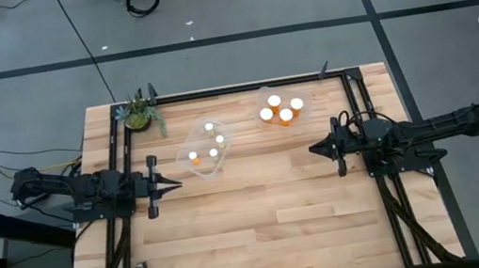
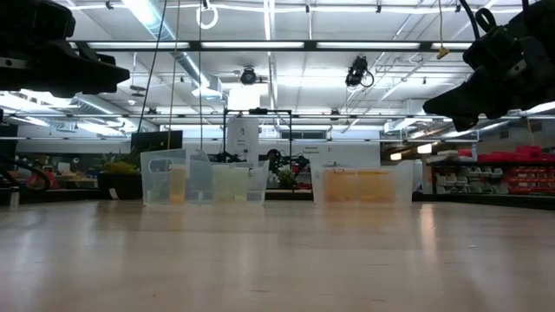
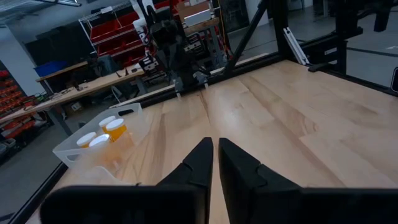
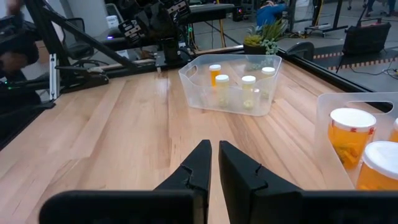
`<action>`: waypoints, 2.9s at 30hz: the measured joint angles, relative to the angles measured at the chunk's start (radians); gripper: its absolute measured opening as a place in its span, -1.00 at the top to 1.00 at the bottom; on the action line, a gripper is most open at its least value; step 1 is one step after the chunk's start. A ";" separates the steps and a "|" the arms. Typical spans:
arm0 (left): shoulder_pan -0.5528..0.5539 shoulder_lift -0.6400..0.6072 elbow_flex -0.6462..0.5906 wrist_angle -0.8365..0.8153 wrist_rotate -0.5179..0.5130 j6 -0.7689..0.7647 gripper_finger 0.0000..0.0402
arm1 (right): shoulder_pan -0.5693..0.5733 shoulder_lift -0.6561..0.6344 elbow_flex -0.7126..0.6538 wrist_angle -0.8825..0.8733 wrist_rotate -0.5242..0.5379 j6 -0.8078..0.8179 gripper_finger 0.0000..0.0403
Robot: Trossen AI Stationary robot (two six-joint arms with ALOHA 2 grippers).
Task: Pick and place medicine bottles into bin by pill shape (circle, oval)
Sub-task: Return to Home Position
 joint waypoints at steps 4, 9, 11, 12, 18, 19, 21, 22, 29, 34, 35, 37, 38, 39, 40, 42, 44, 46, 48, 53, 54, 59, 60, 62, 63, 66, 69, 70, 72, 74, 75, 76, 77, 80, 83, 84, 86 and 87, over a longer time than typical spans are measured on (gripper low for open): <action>0.000 0.000 0.000 0.000 0.000 0.000 0.80 | 0.000 0.000 0.000 0.000 0.000 0.000 0.82; 0.000 0.000 0.000 0.000 0.000 0.000 0.81 | 0.000 0.000 0.000 0.000 0.000 0.000 0.82; 0.000 0.000 0.000 0.000 0.000 0.000 0.83 | 0.000 0.000 0.000 0.000 0.000 0.000 0.82; 0.000 0.000 0.000 0.000 0.000 0.000 0.84 | 0.000 0.000 0.000 0.000 0.000 0.000 0.82; 0.000 0.000 0.000 0.000 0.000 0.000 0.86 | 0.000 0.000 0.000 0.000 0.000 0.000 0.82; 0.000 0.000 0.000 0.000 0.000 0.000 0.86 | 0.000 0.000 0.000 0.000 0.000 0.000 0.82; 0.000 0.000 0.000 0.000 0.000 0.000 0.84 | 0.000 0.000 0.000 0.000 0.000 0.000 0.82; 0.000 0.000 0.000 0.000 0.000 0.000 0.83 | 0.000 0.000 0.000 0.000 0.000 0.000 0.82; 0.000 0.000 0.000 0.000 0.000 0.000 0.80 | 0.000 0.000 0.000 0.000 0.000 0.000 0.82; 0.000 0.000 0.000 0.000 0.000 0.000 0.83 | 0.000 0.000 0.000 0.000 0.000 0.000 0.82; 0.000 0.000 0.000 0.000 0.000 0.000 0.84 | 0.000 0.000 0.000 0.000 0.000 0.000 0.82; 0.000 0.000 0.000 0.000 0.000 0.000 0.85 | 0.000 0.000 0.000 0.000 0.000 0.000 0.82; 0.000 0.000 0.000 0.000 0.000 0.000 0.86 | 0.000 0.000 0.000 0.000 0.000 0.000 0.82; 0.000 0.000 0.000 0.000 0.000 0.000 0.86 | 0.000 0.000 0.000 0.000 0.000 0.000 0.82; 0.000 0.000 0.000 0.000 0.000 0.000 0.86 | 0.000 0.000 0.000 0.000 0.000 0.000 0.82; 0.000 0.000 0.000 0.000 0.000 0.000 0.86 | 0.000 0.000 0.000 0.000 0.000 0.000 0.82; 0.000 0.000 0.000 0.000 0.000 0.000 0.84 | 0.000 0.000 0.000 0.000 0.000 0.000 0.82; 0.000 0.000 0.000 0.000 0.000 0.000 0.83 | 0.000 0.000 0.000 0.000 0.000 0.000 0.82; 0.000 0.000 0.000 0.000 0.000 0.000 0.81 | 0.000 0.000 0.000 0.000 0.000 0.000 0.82; 0.000 0.000 0.000 0.000 0.000 0.000 0.82 | 0.000 0.000 0.000 0.000 0.000 0.000 0.82; 0.000 0.000 0.000 0.000 0.000 0.000 0.83 | 0.000 0.000 0.000 0.000 0.000 0.000 0.82; 0.000 0.000 0.000 0.001 0.000 0.000 0.86 | 0.000 0.000 0.000 0.000 0.000 0.000 0.82; 0.000 0.000 0.000 0.000 0.000 0.000 0.86 | 0.000 0.000 0.000 0.000 0.000 0.000 0.82; 0.000 0.000 0.000 0.000 0.000 0.000 0.85 | 0.000 0.000 0.000 0.000 0.000 0.000 0.82; 0.000 0.000 0.000 0.000 0.000 0.000 0.84 | 0.000 0.000 0.000 0.000 0.000 0.000 0.82; 0.000 0.000 0.000 0.000 0.000 0.000 0.81 | 0.000 0.000 0.000 0.000 0.000 0.000 0.82; 0.000 0.000 0.000 0.001 0.000 0.000 0.80 | 0.000 0.000 0.000 0.000 0.000 0.000 0.82; 0.000 0.000 0.000 0.000 0.000 0.000 0.80 | 0.000 0.000 0.000 0.000 0.000 0.000 0.82; 0.000 0.000 0.000 0.000 0.000 0.000 0.81 | 0.000 0.000 0.000 0.000 0.000 0.000 0.82; 0.000 0.000 0.000 0.000 0.000 0.000 0.83 | 0.000 0.000 0.000 0.000 0.000 0.000 0.82; 0.000 0.000 0.000 0.000 0.000 0.000 0.83 | 0.000 0.000 0.000 0.000 0.000 0.000 0.82; 0.000 0.000 0.000 0.000 0.000 0.000 0.84 | 0.000 0.000 0.000 0.000 0.000 0.000 0.82; 0.000 0.000 0.000 0.000 0.000 0.000 0.85 | 0.000 0.000 0.000 0.000 0.000 0.000 0.82; 0.000 0.000 0.000 0.001 0.000 0.000 0.86 | 0.000 0.000 0.000 0.000 0.000 0.000 0.82; 0.000 0.000 0.000 0.000 0.000 0.000 0.85 | 0.000 0.000 0.000 0.000 0.000 0.000 0.82; 0.000 0.000 0.000 0.000 0.000 0.000 0.84 | 0.000 0.000 0.000 0.000 0.000 0.000 0.82; 0.000 0.000 0.000 0.000 0.000 0.000 0.82 | 0.000 0.000 0.000 0.000 0.000 0.000 0.82; 0.000 0.000 0.000 0.000 0.000 0.000 0.82 | 0.000 0.000 0.000 0.000 0.000 0.000 0.82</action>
